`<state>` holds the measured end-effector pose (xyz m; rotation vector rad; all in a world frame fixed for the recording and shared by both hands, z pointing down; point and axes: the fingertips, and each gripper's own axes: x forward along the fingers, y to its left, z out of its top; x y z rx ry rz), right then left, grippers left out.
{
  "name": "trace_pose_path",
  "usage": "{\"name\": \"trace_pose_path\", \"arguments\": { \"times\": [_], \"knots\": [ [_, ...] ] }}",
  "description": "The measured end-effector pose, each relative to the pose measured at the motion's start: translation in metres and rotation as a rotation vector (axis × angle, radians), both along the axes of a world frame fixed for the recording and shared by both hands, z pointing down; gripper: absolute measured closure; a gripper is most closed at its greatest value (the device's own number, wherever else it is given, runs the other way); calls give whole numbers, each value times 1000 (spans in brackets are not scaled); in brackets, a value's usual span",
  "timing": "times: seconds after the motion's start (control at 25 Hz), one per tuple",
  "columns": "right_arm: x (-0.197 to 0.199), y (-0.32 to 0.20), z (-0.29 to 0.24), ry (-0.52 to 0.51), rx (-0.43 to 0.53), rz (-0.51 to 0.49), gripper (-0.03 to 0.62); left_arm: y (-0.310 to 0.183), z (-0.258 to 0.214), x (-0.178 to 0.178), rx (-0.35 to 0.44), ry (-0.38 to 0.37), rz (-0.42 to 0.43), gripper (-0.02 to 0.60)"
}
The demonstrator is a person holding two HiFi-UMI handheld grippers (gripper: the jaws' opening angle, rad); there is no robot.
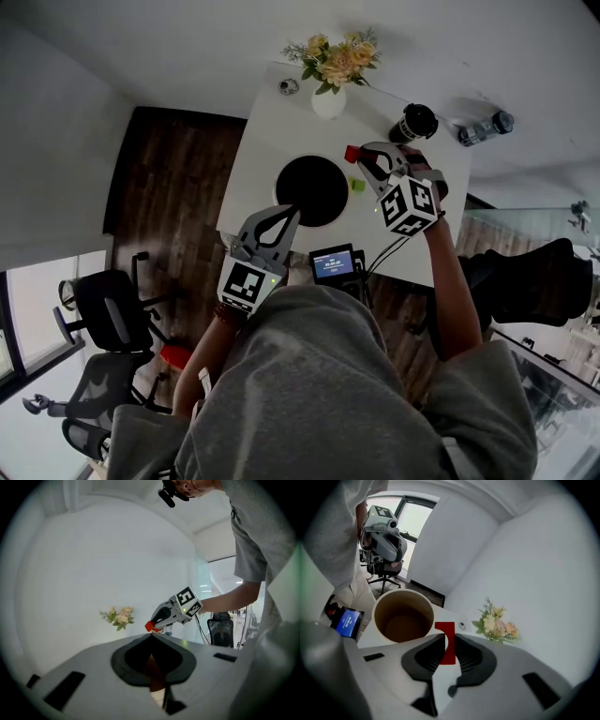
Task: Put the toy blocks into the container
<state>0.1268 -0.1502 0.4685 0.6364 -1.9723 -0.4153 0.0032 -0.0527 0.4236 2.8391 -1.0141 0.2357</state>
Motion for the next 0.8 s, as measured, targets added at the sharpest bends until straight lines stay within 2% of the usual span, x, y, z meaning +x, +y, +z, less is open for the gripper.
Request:
{"name": "trace_pose_path", "arguments": {
  "times": [0.24, 0.6, 0.8],
  "knots": [
    [-44, 7, 4, 7, -14, -81, 526, -2, 2, -8, -14, 5, -23, 575],
    [-95, 32, 42, 57, -122, -210, 526, -2, 8, -21, -28, 0, -43, 575],
    [-107, 44, 68, 117, -173, -263, 526, -6, 9, -28, -30, -1, -63, 575]
  ]
}}
